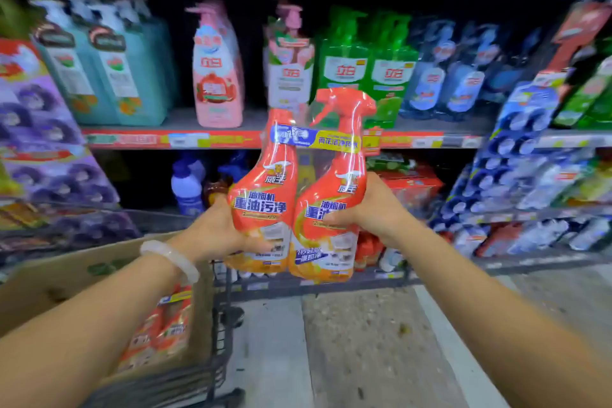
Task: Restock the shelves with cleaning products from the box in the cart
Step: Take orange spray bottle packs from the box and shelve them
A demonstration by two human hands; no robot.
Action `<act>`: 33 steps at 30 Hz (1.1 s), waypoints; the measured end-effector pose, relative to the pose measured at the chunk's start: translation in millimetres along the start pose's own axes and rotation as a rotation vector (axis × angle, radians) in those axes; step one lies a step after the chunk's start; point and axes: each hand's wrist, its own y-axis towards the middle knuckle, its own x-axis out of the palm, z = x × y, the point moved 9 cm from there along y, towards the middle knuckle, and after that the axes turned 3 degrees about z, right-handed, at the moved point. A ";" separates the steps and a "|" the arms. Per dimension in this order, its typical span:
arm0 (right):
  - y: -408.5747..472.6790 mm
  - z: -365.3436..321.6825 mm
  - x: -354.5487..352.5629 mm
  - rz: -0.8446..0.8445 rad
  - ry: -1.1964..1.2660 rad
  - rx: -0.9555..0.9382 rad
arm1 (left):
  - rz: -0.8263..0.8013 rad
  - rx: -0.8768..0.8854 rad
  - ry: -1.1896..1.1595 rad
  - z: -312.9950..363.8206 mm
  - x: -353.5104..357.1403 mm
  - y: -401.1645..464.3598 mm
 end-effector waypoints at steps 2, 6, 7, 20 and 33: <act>-28.5 -6.7 -73.7 0.086 -0.001 -0.026 | -0.069 0.075 0.006 48.4 47.9 15.2; -77.9 -18.8 -201.3 0.240 0.013 -0.087 | -0.124 0.181 0.032 142.5 137.5 40.4; -85.6 -16.6 -229.8 0.281 0.009 -0.086 | -0.142 0.229 0.033 163.8 159.6 48.8; -111.7 41.1 -541.6 0.755 -0.046 -0.065 | -0.368 0.592 0.034 388.3 431.6 172.7; -69.5 105.9 -804.1 0.985 -0.006 -0.013 | -0.493 0.740 0.076 563.0 665.5 297.2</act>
